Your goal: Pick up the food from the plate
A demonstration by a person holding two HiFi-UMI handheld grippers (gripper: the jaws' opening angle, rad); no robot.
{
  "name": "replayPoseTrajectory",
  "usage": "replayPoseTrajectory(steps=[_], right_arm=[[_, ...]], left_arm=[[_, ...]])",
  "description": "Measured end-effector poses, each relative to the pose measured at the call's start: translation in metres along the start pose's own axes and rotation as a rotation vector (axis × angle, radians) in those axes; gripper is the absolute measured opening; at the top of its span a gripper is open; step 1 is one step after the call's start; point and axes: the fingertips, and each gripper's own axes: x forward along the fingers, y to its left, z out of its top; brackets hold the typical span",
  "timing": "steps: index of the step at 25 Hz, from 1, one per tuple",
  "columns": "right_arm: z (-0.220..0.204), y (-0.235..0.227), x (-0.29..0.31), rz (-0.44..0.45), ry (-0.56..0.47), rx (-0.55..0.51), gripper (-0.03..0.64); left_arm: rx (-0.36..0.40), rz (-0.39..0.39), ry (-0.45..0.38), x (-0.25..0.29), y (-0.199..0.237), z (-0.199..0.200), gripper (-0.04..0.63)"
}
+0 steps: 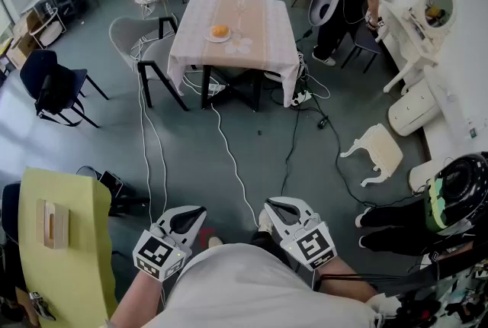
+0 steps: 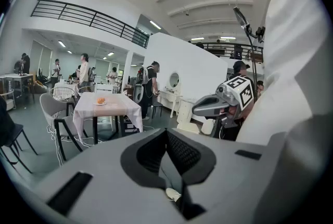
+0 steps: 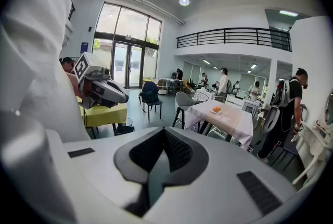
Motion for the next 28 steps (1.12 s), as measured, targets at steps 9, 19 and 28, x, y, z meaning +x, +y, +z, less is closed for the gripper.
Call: replayPoseTrajectory(steps=[9, 19, 28], right_arm=[[0.019, 0.011, 0.024, 0.000, 0.031, -0.035, 0.012], [0.012, -0.058, 0.074, 0.008, 0.014, 0.035, 0.015], [0.038, -0.241, 0.136, 0.019, -0.047, 0.034, 0.101]], left_arm=[[-0.020, 0.003, -0.014, -0.020, 0.023, -0.005, 0.009], [-0.047, -0.012, 0.007, 0.044, 0.080, 0.002, 0.011], [-0.018, 0.005, 0.031, 0.203, 0.177, 0.100, 0.075]])
